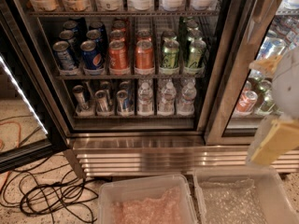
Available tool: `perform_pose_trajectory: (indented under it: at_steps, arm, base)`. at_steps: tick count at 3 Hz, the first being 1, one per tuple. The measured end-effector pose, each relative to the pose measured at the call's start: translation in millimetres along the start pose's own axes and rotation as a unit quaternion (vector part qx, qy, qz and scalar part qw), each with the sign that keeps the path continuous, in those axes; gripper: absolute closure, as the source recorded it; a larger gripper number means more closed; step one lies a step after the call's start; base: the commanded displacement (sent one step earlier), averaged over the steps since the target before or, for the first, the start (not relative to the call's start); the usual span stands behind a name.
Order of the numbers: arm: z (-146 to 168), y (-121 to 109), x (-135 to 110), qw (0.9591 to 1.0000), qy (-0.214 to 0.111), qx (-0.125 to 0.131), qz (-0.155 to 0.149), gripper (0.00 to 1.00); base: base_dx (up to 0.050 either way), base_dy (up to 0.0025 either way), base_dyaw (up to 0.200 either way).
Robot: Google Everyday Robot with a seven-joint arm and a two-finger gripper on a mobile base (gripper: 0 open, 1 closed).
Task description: Pick pepsi can from middle shelf of fridge
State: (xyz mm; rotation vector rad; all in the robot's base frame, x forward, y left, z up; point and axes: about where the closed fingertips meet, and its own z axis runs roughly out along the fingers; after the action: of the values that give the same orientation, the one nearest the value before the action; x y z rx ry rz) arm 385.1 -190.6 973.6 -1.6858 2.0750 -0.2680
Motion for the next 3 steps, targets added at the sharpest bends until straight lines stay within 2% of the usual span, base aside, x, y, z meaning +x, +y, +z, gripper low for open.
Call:
perform_pose_trajectory:
  at_steps: [1, 2, 3]
  arm:
    - [17.0, 20.9, -40.6, 0.9985, -0.048, 0.028, -0.002, 0.00]
    - [13.9, 6.4, -53.8, 0.9955, -0.067, 0.067, -0.001, 0.00]
    - [2.8, 6.1, -61.4, 0.9946, -0.069, 0.077, -0.007, 0.00]
  base:
    - [0.000, 0.00000, 0.000]
    - [0.000, 0.00000, 0.000]
    - [0.000, 0.00000, 0.000]
